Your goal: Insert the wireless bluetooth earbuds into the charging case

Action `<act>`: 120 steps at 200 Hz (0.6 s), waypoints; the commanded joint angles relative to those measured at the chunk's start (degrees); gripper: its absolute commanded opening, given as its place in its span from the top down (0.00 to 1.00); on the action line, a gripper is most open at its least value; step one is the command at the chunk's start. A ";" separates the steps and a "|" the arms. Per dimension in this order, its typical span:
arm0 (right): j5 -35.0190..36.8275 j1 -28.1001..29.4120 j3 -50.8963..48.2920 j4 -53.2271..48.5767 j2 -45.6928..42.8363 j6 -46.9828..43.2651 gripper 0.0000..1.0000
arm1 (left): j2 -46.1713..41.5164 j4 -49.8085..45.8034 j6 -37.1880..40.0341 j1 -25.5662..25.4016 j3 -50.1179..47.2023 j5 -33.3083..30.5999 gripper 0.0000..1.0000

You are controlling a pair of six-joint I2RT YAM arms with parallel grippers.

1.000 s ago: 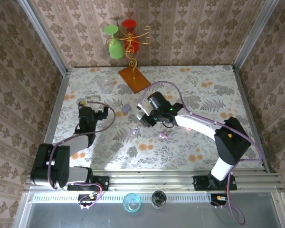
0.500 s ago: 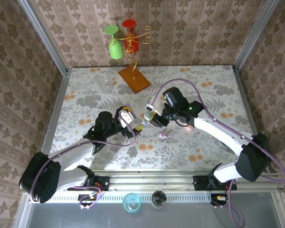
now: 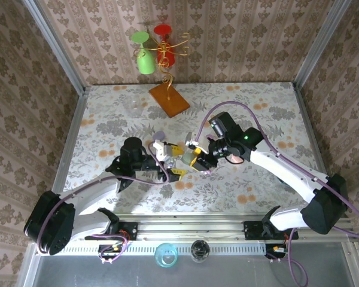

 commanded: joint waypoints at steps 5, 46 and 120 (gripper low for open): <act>-3.36 0.03 2.03 -3.37 -0.98 -2.13 0.70 | 1.42 4.41 -4.95 -1.11 1.30 7.31 0.28; -5.05 0.13 1.58 -2.75 -1.46 -2.75 0.71 | 2.89 6.96 -7.90 -1.33 1.61 8.95 0.35; -5.95 0.12 0.71 -0.86 -2.16 -2.53 0.72 | 1.45 0.90 -2.94 -1.21 1.48 8.59 0.52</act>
